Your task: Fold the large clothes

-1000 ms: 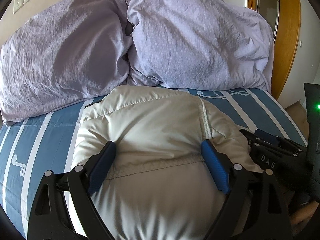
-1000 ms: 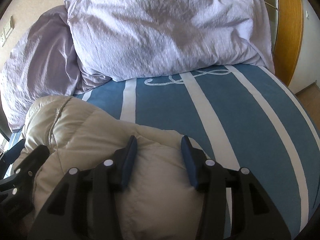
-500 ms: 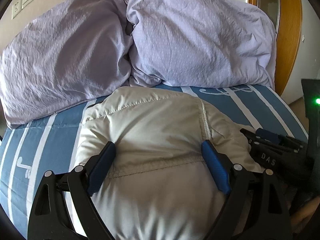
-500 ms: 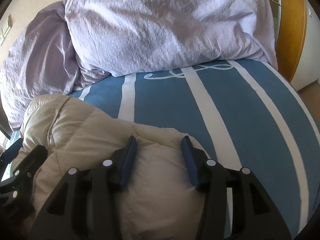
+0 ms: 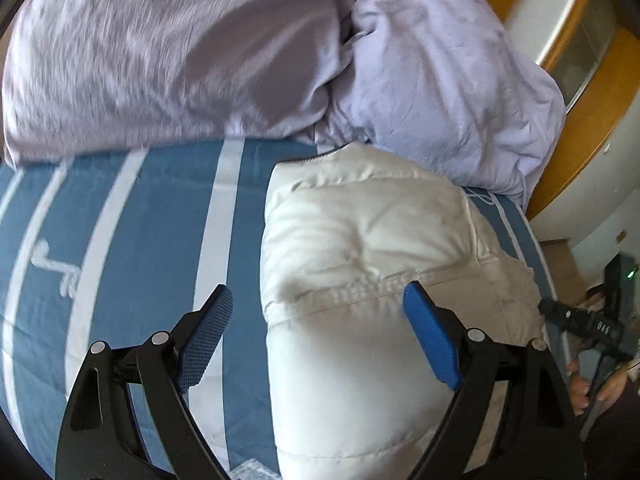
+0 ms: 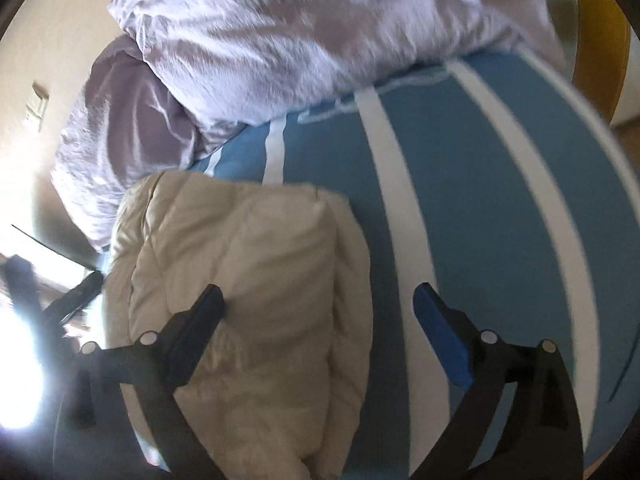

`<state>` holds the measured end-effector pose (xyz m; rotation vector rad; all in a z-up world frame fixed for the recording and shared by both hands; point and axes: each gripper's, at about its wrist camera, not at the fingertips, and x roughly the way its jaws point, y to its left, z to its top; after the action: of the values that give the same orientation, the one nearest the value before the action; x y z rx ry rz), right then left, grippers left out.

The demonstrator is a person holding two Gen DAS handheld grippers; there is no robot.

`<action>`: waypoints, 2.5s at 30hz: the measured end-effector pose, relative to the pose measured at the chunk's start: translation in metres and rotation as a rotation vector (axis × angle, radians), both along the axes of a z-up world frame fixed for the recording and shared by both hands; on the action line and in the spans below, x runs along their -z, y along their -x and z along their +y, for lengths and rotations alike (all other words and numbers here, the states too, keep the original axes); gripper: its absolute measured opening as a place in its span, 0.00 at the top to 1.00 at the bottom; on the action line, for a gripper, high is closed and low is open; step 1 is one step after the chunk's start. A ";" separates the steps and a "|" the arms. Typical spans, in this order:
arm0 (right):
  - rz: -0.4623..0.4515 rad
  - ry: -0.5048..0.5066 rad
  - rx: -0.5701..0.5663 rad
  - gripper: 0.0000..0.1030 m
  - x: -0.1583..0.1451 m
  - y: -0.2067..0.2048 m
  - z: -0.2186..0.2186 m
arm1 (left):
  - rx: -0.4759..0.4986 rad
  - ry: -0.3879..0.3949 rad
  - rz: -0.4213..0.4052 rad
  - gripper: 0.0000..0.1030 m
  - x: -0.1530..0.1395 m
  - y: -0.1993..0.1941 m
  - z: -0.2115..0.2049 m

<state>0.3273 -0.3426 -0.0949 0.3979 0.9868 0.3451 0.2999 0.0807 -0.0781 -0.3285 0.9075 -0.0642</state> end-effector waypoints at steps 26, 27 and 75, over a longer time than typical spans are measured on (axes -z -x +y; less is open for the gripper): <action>0.203 -0.442 -0.159 0.11 0.063 -0.025 0.030 | -0.061 0.613 0.117 0.14 0.065 -0.009 0.030; 0.198 -0.453 -0.164 0.17 0.062 -0.025 0.030 | -0.064 0.626 0.116 0.16 0.064 -0.008 0.031; -0.258 0.155 -0.042 0.40 -0.093 -0.034 0.138 | -0.120 -0.171 -0.055 0.18 -0.032 -0.057 0.034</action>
<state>0.3617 -0.2041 -0.0021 0.1864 0.7637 0.3459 0.3569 0.1151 -0.0457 -0.2199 0.8305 0.1142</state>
